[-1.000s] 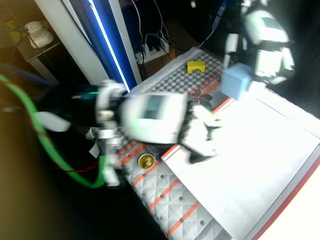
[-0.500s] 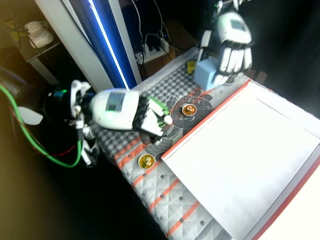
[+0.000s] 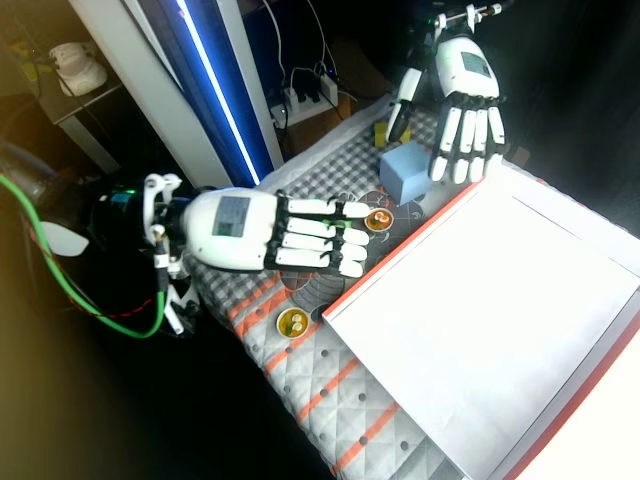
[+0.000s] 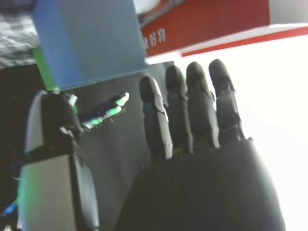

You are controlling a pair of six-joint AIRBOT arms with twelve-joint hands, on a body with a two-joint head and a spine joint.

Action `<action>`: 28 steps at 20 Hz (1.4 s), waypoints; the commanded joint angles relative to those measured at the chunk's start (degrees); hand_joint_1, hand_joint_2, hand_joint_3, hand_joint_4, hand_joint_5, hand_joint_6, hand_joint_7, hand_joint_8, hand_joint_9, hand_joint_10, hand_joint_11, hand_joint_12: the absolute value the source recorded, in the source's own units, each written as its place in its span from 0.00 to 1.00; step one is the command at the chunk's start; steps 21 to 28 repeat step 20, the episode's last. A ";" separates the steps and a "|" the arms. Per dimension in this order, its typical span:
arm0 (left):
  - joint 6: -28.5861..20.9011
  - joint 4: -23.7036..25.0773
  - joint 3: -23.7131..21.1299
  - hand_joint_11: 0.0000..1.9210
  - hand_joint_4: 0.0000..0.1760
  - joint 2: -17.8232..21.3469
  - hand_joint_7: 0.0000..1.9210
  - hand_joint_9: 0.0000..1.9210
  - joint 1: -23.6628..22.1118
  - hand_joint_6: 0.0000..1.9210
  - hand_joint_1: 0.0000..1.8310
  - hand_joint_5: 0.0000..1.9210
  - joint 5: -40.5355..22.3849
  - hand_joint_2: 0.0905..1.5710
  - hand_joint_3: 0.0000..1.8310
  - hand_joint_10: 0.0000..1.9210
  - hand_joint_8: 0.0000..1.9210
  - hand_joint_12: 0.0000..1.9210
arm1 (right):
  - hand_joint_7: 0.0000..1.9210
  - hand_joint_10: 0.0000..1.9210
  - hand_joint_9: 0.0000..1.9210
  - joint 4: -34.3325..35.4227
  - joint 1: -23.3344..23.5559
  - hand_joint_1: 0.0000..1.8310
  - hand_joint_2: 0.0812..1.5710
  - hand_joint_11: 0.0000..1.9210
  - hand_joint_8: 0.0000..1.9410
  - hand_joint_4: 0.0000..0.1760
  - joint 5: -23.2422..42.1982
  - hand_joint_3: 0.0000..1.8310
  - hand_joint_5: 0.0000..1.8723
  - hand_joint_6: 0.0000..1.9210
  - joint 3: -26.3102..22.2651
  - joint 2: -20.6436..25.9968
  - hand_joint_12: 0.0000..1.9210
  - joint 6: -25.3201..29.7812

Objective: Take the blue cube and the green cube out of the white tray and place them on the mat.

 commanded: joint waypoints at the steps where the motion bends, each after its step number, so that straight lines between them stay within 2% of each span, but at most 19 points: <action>1: -3.40 0.38 0.12 0.00 0.98 0.77 0.12 0.03 -0.05 0.00 0.35 0.17 -11.14 0.53 0.00 0.00 0.00 0.00 | 0.01 0.00 0.01 1.70 0.61 0.18 0.69 0.01 0.00 0.57 9.76 0.00 0.00 0.00 0.07 0.20 0.04 0.31; 3: -12.94 1.58 0.67 0.00 1.00 2.23 0.08 0.00 1.60 0.00 0.36 0.13 -16.12 0.51 0.00 0.00 0.00 0.00 | 0.03 0.00 0.03 4.08 0.02 0.18 0.67 0.03 0.00 0.54 14.99 0.00 0.00 0.00 0.01 0.94 0.05 0.31; 4: -19.85 2.02 1.49 0.00 1.00 3.12 0.08 0.00 3.17 0.00 0.35 0.12 -19.84 0.52 0.00 0.00 0.00 0.00 | 0.01 0.00 0.01 6.41 -0.66 0.24 0.66 0.01 0.00 0.65 19.76 0.00 0.00 0.00 -0.02 1.25 0.02 0.54; 5: -21.46 2.08 1.63 0.00 1.00 3.21 0.09 0.00 3.40 0.00 0.35 0.12 -20.32 0.51 0.00 0.00 0.00 0.00 | 0.01 0.00 0.00 6.80 -0.72 0.23 0.66 0.00 0.00 0.53 20.53 0.00 0.00 0.00 0.00 1.25 0.02 0.59; 6: -30.12 2.82 3.03 0.00 0.93 3.56 0.09 0.01 5.03 0.00 0.35 0.12 -24.05 0.51 0.00 0.00 0.01 0.00 | 0.02 0.01 0.03 8.33 -0.81 0.26 0.66 0.03 0.01 0.45 23.76 0.00 0.00 0.00 0.05 1.24 0.03 0.65; 7: -36.93 3.32 4.51 0.00 0.72 3.41 0.08 0.00 6.53 0.00 0.38 0.11 -26.72 0.52 0.00 0.00 0.00 0.00 | 0.06 0.01 0.08 9.27 -0.81 0.28 0.65 0.06 0.00 0.41 25.85 0.00 0.03 0.00 0.04 1.18 0.03 0.65; 8: -45.40 3.68 6.73 0.00 0.60 2.67 0.06 0.00 8.29 0.00 0.37 0.09 -30.03 0.53 0.00 0.00 0.00 0.00 | 0.10 0.01 0.11 10.17 -0.81 0.29 0.67 0.08 0.00 0.47 27.56 0.00 0.04 0.00 0.05 1.00 0.04 0.65; 9: -50.56 3.71 8.30 0.00 0.65 2.01 0.06 0.01 9.31 0.00 0.35 0.08 -32.41 0.51 0.00 0.00 0.00 0.00 | 0.12 0.01 0.13 10.79 -0.81 0.30 0.68 0.08 0.01 0.57 28.41 0.00 0.04 0.00 0.18 0.73 0.04 0.65; 10: -56.52 3.60 9.92 0.00 0.52 1.05 0.03 0.00 10.41 0.00 0.36 0.08 -35.31 0.49 0.00 0.00 0.00 0.00 | 0.13 0.01 0.14 11.59 -0.81 0.30 0.67 0.08 0.01 0.68 29.46 0.00 0.04 0.00 0.50 0.29 0.04 0.86; 11: -59.30 3.24 10.76 0.00 0.56 0.44 0.01 0.00 11.08 0.00 0.36 0.08 -37.59 0.48 0.00 0.00 0.00 0.00 | 0.14 0.01 0.15 12.04 -0.81 0.30 0.67 0.10 0.01 0.67 30.35 0.00 0.05 0.00 1.23 -0.29 0.04 2.06; 13: -60.19 2.51 10.62 0.00 0.95 0.29 0.00 0.00 11.57 0.00 0.36 0.07 -41.68 0.48 0.01 0.00 0.00 0.00 | 0.15 0.01 0.16 12.34 -0.81 0.25 0.67 0.11 0.01 0.61 30.94 0.00 0.05 0.00 3.23 -1.21 0.05 4.66; 14: -60.37 2.37 10.34 0.00 0.93 0.33 0.00 0.00 11.63 0.00 0.39 0.08 -44.55 0.52 0.01 0.00 0.00 0.00 | 0.14 0.01 0.15 12.37 -0.81 0.24 0.67 0.11 0.01 0.50 31.49 0.00 0.05 0.00 4.33 -1.56 0.05 6.82; 15: -60.66 2.29 10.11 0.00 0.98 0.34 0.00 0.00 11.63 0.00 0.32 0.05 -47.10 0.59 0.01 0.00 0.00 0.00 | 0.14 0.00 0.15 12.33 -0.81 0.23 0.67 0.11 0.00 0.44 32.80 0.00 0.05 0.00 4.46 -1.61 0.05 7.58; 16: -61.07 2.04 9.87 0.01 0.87 0.32 0.02 0.01 11.74 0.00 0.30 0.02 -49.58 0.61 0.01 0.00 0.01 0.00 | 0.14 0.00 0.15 12.13 -0.81 0.22 0.68 0.11 0.00 0.35 34.75 0.00 0.05 0.00 4.17 -1.54 0.05 7.59; 17: -61.89 1.51 9.58 0.03 0.97 0.23 0.07 0.04 12.44 0.00 0.30 0.00 -52.80 0.63 0.01 0.01 0.01 0.01 | 0.19 0.01 0.19 11.74 -0.80 0.31 0.62 0.14 0.00 0.65 37.11 0.00 0.09 0.00 3.78 -1.47 0.06 7.59; 18: -62.74 0.81 9.19 0.03 0.90 0.14 0.08 0.06 13.67 0.01 0.30 0.02 -56.69 0.62 0.00 0.01 0.01 0.01 | 0.18 0.00 0.18 11.24 -0.79 0.34 0.63 0.12 0.00 0.74 39.65 0.00 0.10 0.00 3.27 -1.36 0.05 7.58; 19: -63.23 0.25 8.54 0.01 0.90 0.21 0.05 0.04 14.77 0.01 0.23 0.05 -59.99 0.66 0.01 0.00 0.00 0.00 | 0.15 0.00 0.17 10.76 -0.78 0.29 0.64 0.13 0.00 0.66 42.56 0.01 0.06 0.00 2.83 -1.16 0.05 7.58; 20: -64.11 0.20 7.93 0.02 0.83 0.55 0.06 0.05 14.60 0.01 0.22 0.07 -60.01 0.66 0.00 0.00 0.00 0.00 | 0.08 0.00 0.12 10.33 -0.77 0.28 0.64 0.10 0.00 0.69 45.29 0.00 0.03 0.00 2.45 -0.94 0.03 7.57; 28: -64.11 0.20 7.93 0.02 0.83 0.55 0.06 0.05 14.60 0.01 0.22 0.07 -60.01 0.66 0.00 0.00 0.00 0.00 | 0.08 0.00 0.12 10.33 -0.77 0.28 0.64 0.10 0.00 0.69 45.29 0.00 0.03 0.00 2.45 -0.94 0.03 7.57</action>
